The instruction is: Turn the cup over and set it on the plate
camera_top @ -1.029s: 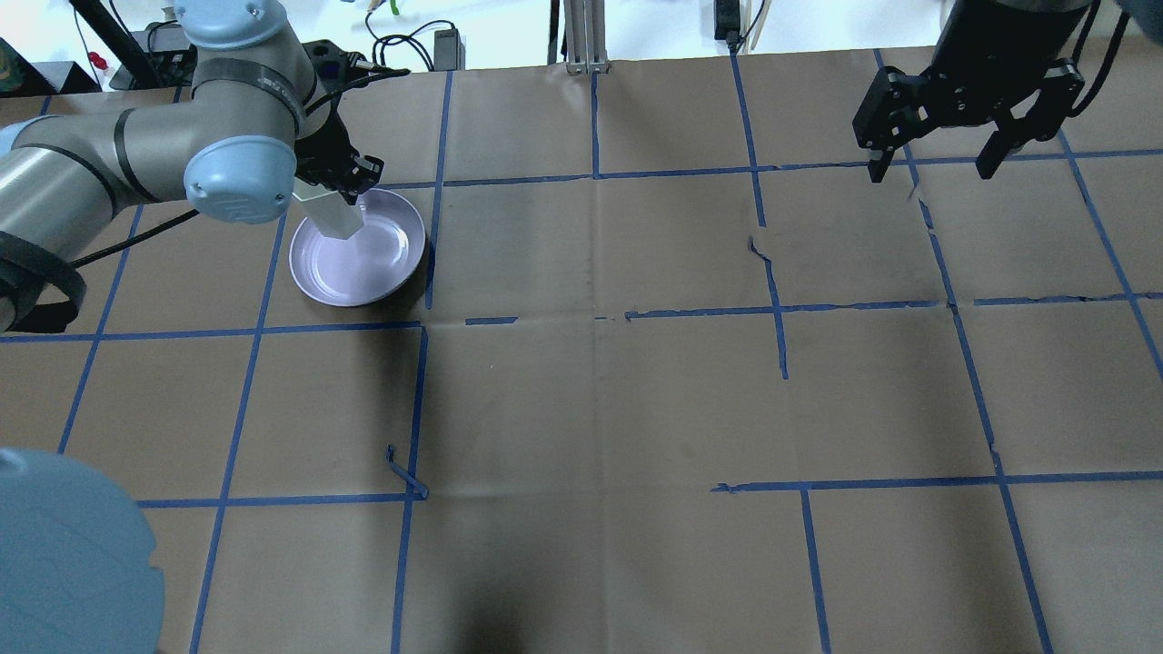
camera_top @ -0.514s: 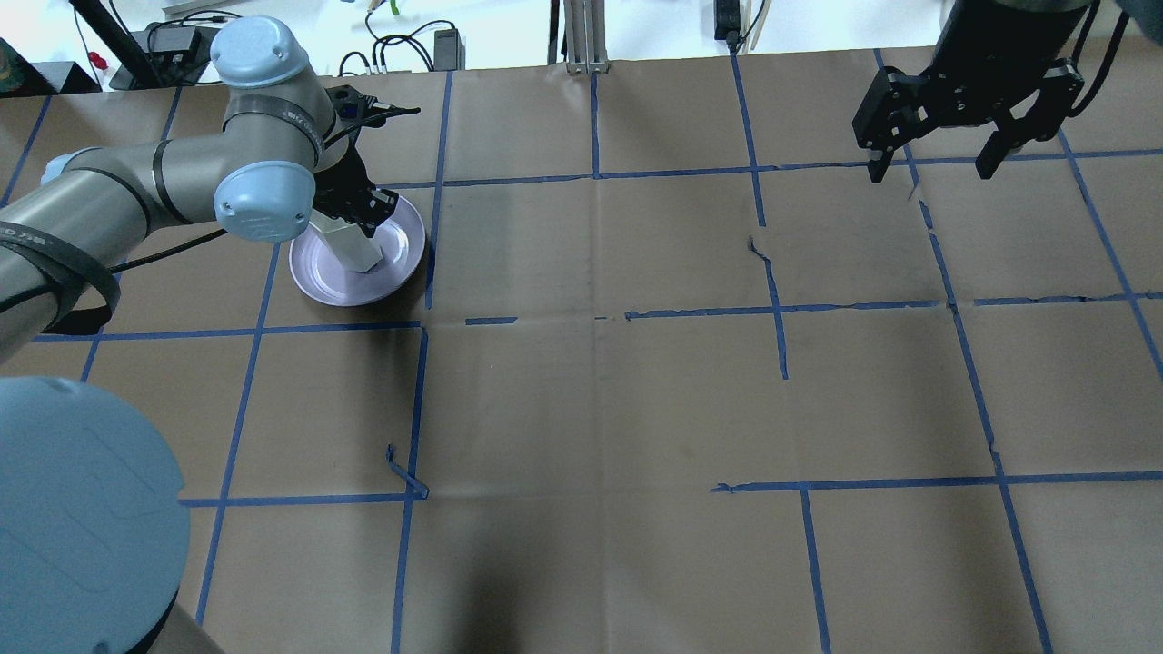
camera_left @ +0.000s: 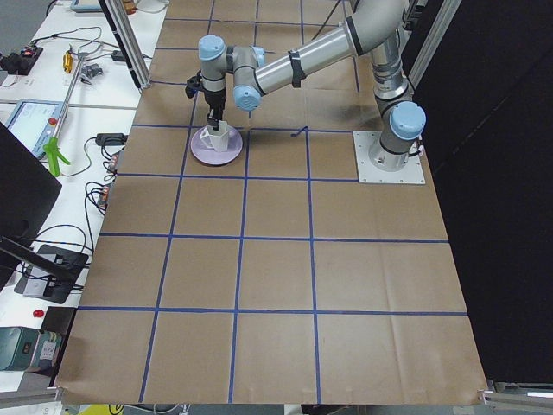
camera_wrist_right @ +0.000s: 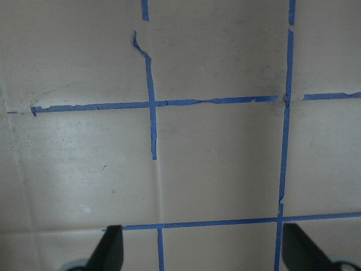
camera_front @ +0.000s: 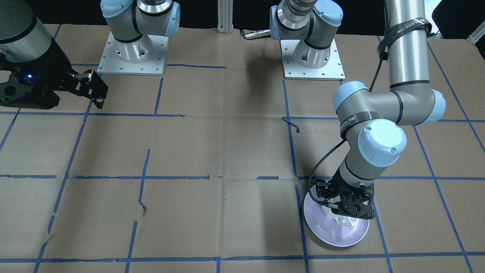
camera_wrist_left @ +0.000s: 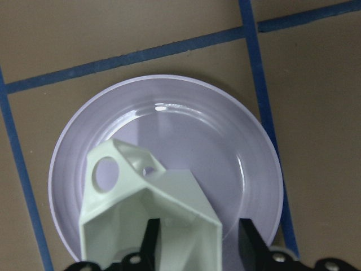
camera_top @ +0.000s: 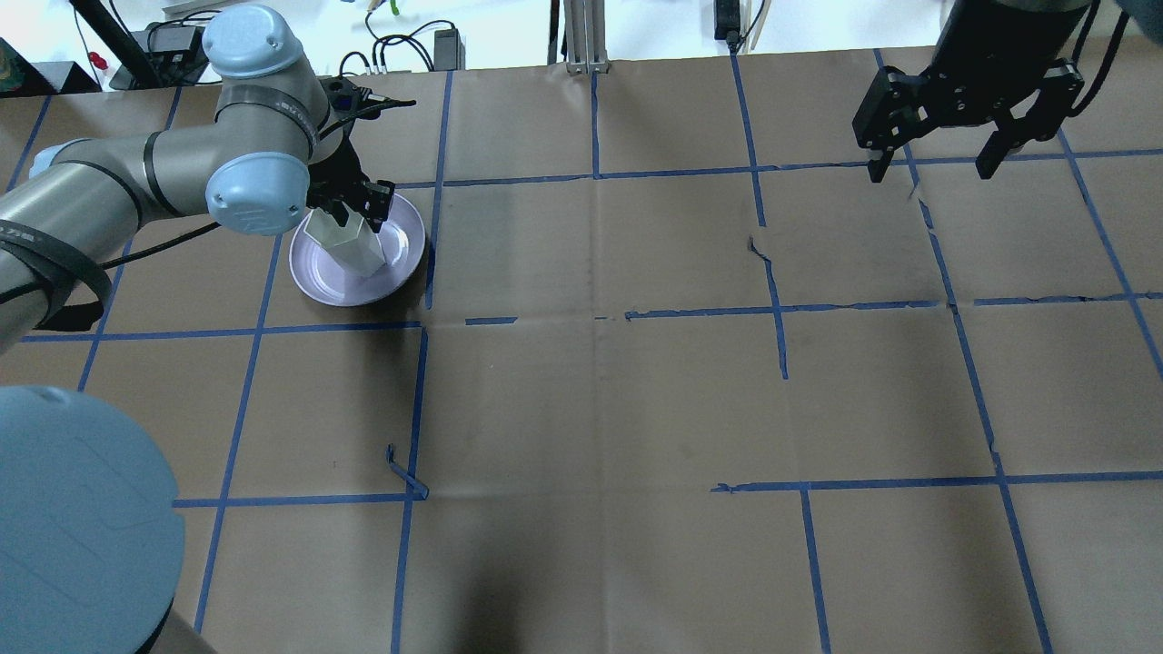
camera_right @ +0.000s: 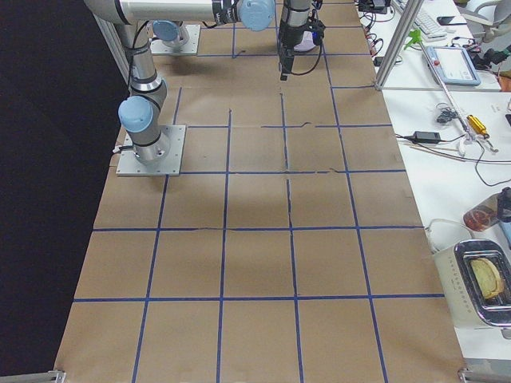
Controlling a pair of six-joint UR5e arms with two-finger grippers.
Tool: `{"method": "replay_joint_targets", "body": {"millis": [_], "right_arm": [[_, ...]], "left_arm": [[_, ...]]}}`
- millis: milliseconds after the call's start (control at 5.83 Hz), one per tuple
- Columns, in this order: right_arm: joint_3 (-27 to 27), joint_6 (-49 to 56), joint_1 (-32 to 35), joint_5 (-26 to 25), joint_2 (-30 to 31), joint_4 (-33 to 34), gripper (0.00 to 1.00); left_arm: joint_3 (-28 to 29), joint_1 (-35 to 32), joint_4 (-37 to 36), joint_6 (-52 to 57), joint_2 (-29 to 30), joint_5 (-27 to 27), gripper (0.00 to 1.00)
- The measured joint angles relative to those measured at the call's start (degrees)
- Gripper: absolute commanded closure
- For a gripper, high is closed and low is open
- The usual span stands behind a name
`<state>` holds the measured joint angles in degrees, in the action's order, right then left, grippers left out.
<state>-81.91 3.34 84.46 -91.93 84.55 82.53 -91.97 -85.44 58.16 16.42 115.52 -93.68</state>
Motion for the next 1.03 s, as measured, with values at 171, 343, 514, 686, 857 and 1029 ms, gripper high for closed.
{"method": "replay_joint_targets", "body": {"millis": [171,343,514,686,857,1029], "right_arm": [[0.0,0.0,0.0,0.0,0.0,0.0,0.0],[0.0,0.0,0.0,0.0,0.0,0.0,0.0],[0.0,0.0,0.0,0.0,0.0,0.0,0.0],[0.0,0.0,0.0,0.0,0.0,0.0,0.0],[0.0,0.0,0.0,0.0,0.0,0.0,0.0],[0.0,0.0,0.0,0.0,0.0,0.0,0.0]], "left_arm": [[0.71,0.68,4.09,0.01,-2.57,-0.05,0.0],[1.84,1.75,9.9,-0.28,-6.41,-0.03,0.0],[3.44,2.01,15.74,-2.3,-10.06,-0.02,0.0],[5.55,1.69,21.57,-5.81,-12.93,0.13,0.0],[7.87,0.73,27.1,-9.0,-15.14,0.27,0.0],[9.9,-1.75,30.92,-12.84,-16.5,0.32,0.0]]}}
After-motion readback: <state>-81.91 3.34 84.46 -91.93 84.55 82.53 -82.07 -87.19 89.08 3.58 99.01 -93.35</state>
